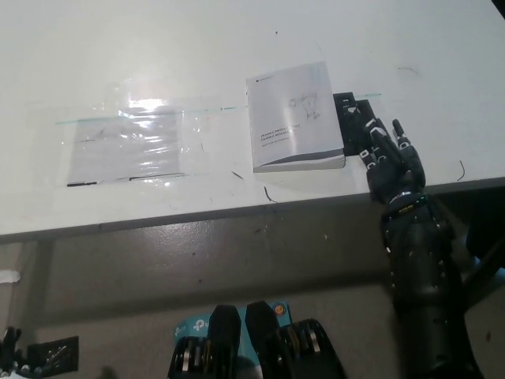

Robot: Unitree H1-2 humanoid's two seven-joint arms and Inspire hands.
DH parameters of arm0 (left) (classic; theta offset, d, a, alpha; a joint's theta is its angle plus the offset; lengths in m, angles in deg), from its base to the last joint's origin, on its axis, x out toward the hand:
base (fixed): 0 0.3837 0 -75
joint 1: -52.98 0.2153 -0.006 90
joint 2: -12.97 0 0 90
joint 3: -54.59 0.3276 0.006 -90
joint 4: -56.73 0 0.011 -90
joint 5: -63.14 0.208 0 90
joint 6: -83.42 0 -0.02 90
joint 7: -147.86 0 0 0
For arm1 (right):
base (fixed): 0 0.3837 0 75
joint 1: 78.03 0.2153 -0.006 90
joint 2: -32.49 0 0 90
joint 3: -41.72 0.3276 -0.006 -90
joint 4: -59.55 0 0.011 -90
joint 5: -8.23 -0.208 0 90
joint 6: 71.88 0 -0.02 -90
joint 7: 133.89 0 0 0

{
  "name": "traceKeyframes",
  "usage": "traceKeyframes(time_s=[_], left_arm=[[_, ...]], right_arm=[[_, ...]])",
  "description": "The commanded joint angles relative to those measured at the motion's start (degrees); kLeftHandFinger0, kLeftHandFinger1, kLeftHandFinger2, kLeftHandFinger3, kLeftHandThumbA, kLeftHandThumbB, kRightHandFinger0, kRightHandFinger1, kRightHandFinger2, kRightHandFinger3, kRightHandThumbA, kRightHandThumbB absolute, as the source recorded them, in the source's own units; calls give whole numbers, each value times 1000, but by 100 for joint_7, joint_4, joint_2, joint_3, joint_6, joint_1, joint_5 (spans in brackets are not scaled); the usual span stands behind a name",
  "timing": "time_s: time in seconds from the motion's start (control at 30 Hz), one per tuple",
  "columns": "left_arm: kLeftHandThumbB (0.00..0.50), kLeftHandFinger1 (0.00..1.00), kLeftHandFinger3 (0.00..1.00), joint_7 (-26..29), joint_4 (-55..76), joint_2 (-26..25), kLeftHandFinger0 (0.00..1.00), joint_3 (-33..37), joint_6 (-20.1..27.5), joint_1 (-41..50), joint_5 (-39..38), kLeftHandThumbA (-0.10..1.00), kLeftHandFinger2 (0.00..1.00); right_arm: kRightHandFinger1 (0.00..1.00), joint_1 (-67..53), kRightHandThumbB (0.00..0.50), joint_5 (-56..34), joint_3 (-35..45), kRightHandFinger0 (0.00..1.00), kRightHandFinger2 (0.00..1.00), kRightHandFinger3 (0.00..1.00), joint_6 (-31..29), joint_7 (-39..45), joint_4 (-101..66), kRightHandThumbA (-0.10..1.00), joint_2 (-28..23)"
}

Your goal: The robot uses its right hand to slide under the cover of the book kept in the middle of the desk and open it

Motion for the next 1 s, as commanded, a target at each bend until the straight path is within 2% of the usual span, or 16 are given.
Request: traceKeyframes(time_s=[0.0,0.1,0.2,0.27,0.3,0.37,0.47,0.57,0.6,0.7,0.83,0.9,0.97], left_arm=[[0,1000,1000,52,49,-104,1000,36,148,-131,23,1000,1000],[0,956,1000,162,35,-106,1000,19,114,-169,33,1000,979],[0,936,1000,98,23,-123,1000,33,102,-165,26,1000,956],[0,941,1000,43,36,-128,1000,62,101,-149,43,1000,951],[0,990,1000,60,45,-124,1000,31,90,-154,4,1000,975],[0,957,1000,71,62,-132,1000,47,88,-145,31,1000,956],[0,959,1000,109,67,-120,1000,48,115,-139,56,1000,969],[0,961,1000,65,70,-124,1000,44,81,-141,21,1000,969],[0,951,1000,81,71,-129,1000,70,68,-135,58,1000,966],[0,968,1000,129,134,-123,1000,59,34,-113,55,1000,984],[0,1000,1000,134,168,-141,1000,25,16,-101,25,1000,1000],[0,991,1000,129,166,-151,1000,45,26,-86,58,1000,1000],[0,960,1000,198,204,-137,1000,44,-10,-64,77,1000,991]], right_arm=[[771,57,59,148,-87,697,922,1000,-174,195,-11,1000,101],[787,54,65,177,-96,667,950,1000,-162,195,-28,974,145],[856,36,52,227,-108,689,995,1000,-149,189,-31,986,178],[845,25,61,260,-119,676,988,1000,-160,216,11,991,187],[812,4,74,295,-143,644,969,1000,-134,203,15,991,204],[805,-4,74,336,-170,627,962,1000,-160,231,49,989,211],[825,-31,54,349,-208,628,966,1000,-103,246,14,976,289],[853,-61,48,383,-270,683,979,1000,-44,304,17,976,316],[807,-82,80,447,-331,628,921,1000,-16,269,55,963,348],[775,-137,96,616,-526,614,885,1000,-15,283,71,949,383],[727,-115,98,780,-742,584,845,1000,70,304,19,947,361],[756,-97,92,864,-913,592,850,1000,184,396,-110,949,301],[722,-49,75,1051,-1158,542,829,1000,216,523,-173,969,205]])
